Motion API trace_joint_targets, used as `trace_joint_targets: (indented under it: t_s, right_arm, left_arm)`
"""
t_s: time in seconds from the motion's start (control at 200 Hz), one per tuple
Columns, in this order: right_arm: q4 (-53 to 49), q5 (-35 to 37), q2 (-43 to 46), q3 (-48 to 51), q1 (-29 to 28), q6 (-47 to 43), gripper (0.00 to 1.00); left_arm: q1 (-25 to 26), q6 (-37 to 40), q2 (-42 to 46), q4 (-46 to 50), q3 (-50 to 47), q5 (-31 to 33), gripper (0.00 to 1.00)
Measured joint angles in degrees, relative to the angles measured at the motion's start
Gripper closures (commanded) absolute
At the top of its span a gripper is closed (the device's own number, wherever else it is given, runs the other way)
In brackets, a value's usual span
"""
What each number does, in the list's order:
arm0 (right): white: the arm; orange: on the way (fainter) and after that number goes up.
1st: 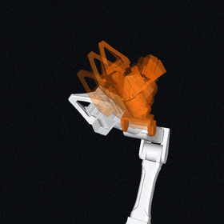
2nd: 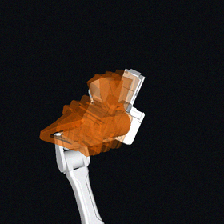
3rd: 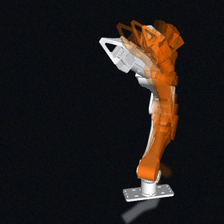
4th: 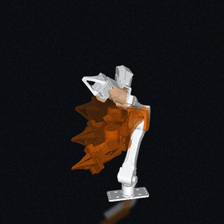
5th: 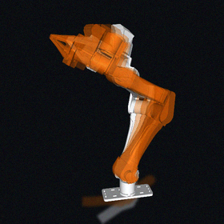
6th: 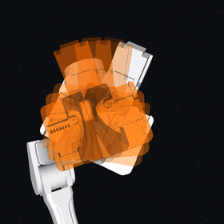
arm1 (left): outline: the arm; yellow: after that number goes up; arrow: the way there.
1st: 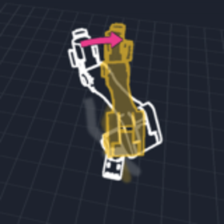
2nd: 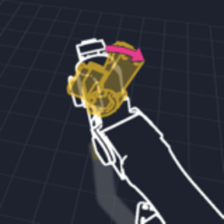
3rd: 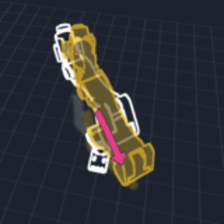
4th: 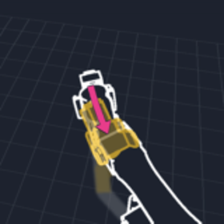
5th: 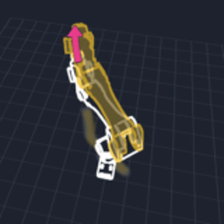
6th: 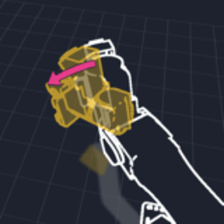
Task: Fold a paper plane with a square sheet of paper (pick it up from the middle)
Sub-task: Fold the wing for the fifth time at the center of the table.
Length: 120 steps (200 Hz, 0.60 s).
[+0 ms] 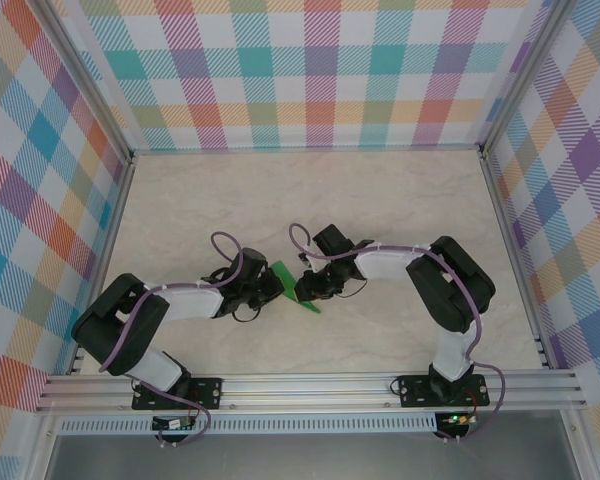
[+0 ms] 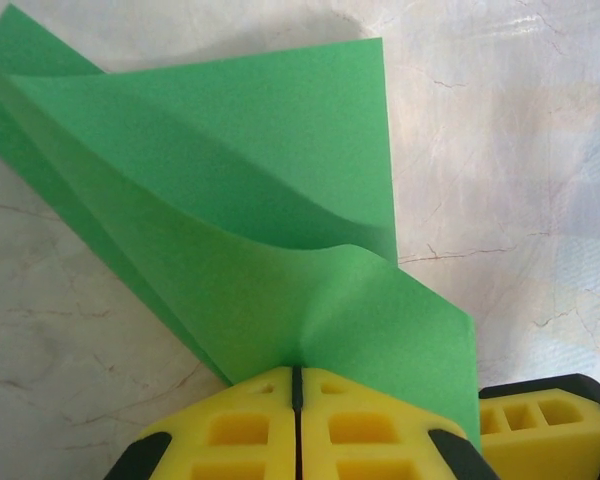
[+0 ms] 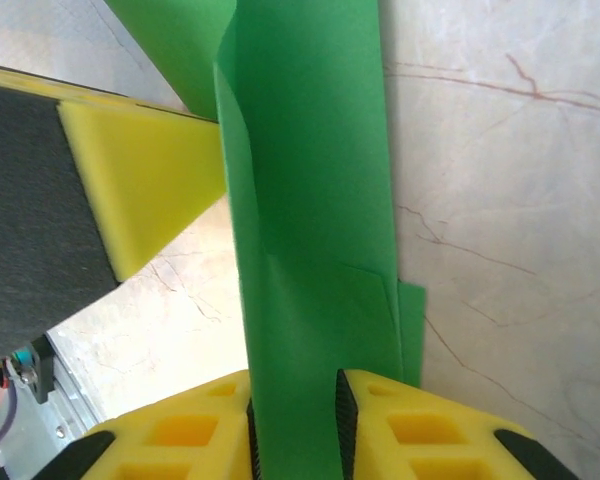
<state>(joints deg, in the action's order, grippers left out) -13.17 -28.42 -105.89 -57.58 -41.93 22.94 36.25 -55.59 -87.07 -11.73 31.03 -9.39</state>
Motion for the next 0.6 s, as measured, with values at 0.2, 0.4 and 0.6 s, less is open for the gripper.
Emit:
trace_joint_targets:
  t_s: [0.2,0.4,0.6]
  right_arm:
    - [0.0,0.3,0.0,0.1,0.0,-1.7,0.84]
    - [0.0,0.2,0.0,0.1,0.0,-2.4,0.88]
    - [0.5,-1.8,-0.7,0.2,0.5,-1.3,0.90]
  left_arm:
    - [0.0,0.4,0.0,1.2,0.9,0.0,0.93]
    - [0.0,0.8,0.5,1.3,1.1,-0.1,0.92]
    - [0.2,0.7,3.3,-0.9,-0.1,-0.7,0.92]
